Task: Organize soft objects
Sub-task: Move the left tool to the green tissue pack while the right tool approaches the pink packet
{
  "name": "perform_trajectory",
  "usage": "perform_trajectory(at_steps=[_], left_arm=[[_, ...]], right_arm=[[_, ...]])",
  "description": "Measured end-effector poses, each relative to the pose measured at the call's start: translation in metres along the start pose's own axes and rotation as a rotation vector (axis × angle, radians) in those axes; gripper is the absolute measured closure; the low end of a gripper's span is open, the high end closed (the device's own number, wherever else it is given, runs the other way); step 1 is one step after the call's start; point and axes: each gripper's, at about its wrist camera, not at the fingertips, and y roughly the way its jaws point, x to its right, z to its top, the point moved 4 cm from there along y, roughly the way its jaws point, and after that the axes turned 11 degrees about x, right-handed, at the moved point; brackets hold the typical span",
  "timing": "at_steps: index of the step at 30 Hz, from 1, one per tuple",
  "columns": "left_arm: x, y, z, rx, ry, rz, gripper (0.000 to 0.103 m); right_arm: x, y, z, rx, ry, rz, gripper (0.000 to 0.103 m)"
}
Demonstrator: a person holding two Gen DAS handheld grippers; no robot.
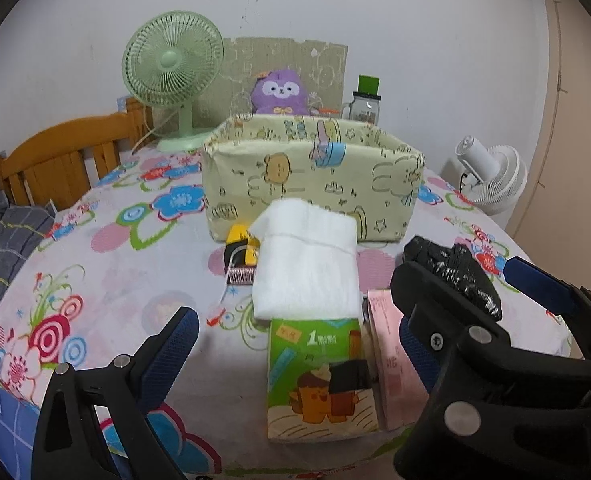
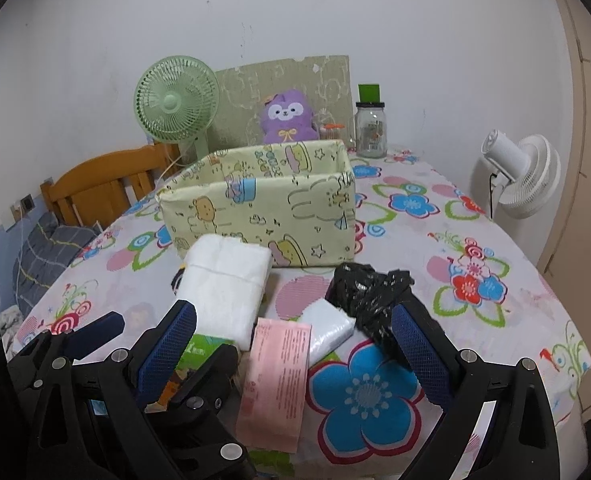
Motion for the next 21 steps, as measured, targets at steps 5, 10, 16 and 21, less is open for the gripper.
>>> perform_trajectory(at_steps=[5,10,16,21], left_arm=[[0.000,0.004,-0.007,-0.019,0.010,0.005,0.004],[-0.004,0.007,-0.011,-0.032,-0.001,0.017,0.008],[-0.010,0.011,-0.015,-0.051,-0.031,0.025,0.014],[-0.014,0.014,-0.019,-0.075,-0.057,0.031,0.024]], right_arm=[[0.002,0.005,-0.009,-0.030,0.011,-0.006,0.003],[0.002,0.008,-0.014,-0.043,0.012,-0.014,0.004],[0.003,0.014,-0.016,-0.072,0.024,-0.018,0.006],[0.003,0.020,-0.020,-0.102,0.029,-0.033,0.007]])
